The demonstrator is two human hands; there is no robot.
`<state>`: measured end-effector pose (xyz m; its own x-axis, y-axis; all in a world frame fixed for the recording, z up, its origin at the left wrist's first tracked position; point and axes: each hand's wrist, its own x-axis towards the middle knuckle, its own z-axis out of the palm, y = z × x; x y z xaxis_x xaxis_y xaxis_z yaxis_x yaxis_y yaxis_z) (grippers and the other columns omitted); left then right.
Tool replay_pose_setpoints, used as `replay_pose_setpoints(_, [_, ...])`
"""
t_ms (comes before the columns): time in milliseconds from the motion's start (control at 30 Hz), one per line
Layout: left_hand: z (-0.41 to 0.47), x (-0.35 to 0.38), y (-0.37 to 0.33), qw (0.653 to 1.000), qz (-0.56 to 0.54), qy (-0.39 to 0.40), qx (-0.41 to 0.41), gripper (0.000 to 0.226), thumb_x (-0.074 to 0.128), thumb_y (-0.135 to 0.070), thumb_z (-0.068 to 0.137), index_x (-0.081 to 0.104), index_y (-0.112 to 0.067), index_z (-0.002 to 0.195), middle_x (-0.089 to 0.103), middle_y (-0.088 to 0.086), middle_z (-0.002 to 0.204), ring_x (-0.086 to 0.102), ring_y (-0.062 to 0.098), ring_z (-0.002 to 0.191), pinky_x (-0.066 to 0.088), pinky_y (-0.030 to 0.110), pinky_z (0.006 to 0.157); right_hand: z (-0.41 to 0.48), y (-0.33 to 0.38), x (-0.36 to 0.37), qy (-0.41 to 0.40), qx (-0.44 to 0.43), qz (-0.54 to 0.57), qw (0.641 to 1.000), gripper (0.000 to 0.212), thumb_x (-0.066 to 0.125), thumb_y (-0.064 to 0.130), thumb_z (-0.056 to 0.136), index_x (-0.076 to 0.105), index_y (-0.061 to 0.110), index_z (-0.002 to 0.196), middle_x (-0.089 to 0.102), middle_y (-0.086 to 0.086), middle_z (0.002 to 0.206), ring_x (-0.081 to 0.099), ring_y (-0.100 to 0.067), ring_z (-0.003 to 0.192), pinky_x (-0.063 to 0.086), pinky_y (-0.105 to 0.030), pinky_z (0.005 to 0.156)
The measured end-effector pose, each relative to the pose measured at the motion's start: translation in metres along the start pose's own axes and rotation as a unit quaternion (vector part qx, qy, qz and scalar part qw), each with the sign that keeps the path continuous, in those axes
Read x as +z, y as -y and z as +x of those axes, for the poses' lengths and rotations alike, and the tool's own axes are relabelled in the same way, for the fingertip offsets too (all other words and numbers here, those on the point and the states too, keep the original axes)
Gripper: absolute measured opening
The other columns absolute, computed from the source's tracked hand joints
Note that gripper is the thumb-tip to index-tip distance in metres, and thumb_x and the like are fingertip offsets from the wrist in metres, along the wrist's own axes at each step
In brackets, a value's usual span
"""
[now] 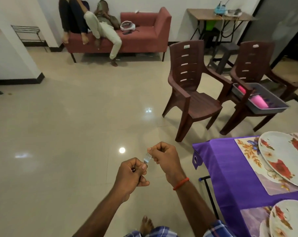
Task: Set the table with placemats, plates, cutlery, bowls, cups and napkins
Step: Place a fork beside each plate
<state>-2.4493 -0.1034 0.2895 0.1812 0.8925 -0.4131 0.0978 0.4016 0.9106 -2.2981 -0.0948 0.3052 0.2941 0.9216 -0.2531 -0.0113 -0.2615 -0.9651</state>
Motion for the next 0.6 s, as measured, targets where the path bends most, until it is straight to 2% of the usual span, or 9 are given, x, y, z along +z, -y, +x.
replay_pose_setpoints(200, [0.053,-0.001,-0.022,1.000,0.010,0.025,-0.015,0.014,0.067,-0.004,0.097,0.067,0.006,0.087,0.063,0.012,0.072,0.058,0.019,0.052,0.064,0.045,0.065,0.046,0.007,-0.004,-0.024,0.008,-0.003,1.000,0.025,0.075,0.022,0.087,0.067,-0.001,0.082,0.064,0.001,0.065,0.056,-0.009,0.061,0.048,-0.022,0.059])
replay_pose_setpoints(333, [0.087,0.003,-0.030,0.998,0.053,0.042,-0.009,0.015,0.065,-0.002,0.097,0.068,0.001,0.083,0.065,0.013,0.074,0.060,0.020,0.052,0.064,0.045,0.063,0.071,0.009,-0.003,-0.055,0.026,0.001,0.998,0.025,0.075,0.019,0.087,0.062,0.005,0.072,0.058,0.002,0.062,0.053,-0.006,0.058,0.047,-0.022,0.060])
replay_pose_setpoints(467, [0.132,0.009,-0.046,0.991,0.098,0.083,0.019,0.015,0.064,-0.005,0.098,0.068,-0.002,0.084,0.067,0.012,0.074,0.062,0.021,0.053,0.064,0.044,0.062,0.109,0.017,-0.005,-0.101,0.038,0.014,0.994,0.024,0.076,0.015,0.086,0.060,0.007,0.071,0.056,0.000,0.063,0.049,-0.006,0.057,0.046,-0.022,0.058])
replay_pose_setpoints(600, [0.192,0.015,-0.077,0.984,0.104,0.143,0.023,0.014,0.067,-0.008,0.097,0.069,-0.001,0.085,0.067,0.011,0.074,0.061,0.023,0.054,0.064,0.043,0.062,0.150,0.031,-0.008,-0.155,0.033,0.017,0.987,0.028,0.075,0.022,0.089,0.062,-0.002,0.081,0.057,-0.001,0.066,0.049,-0.007,0.059,0.045,-0.020,0.057])
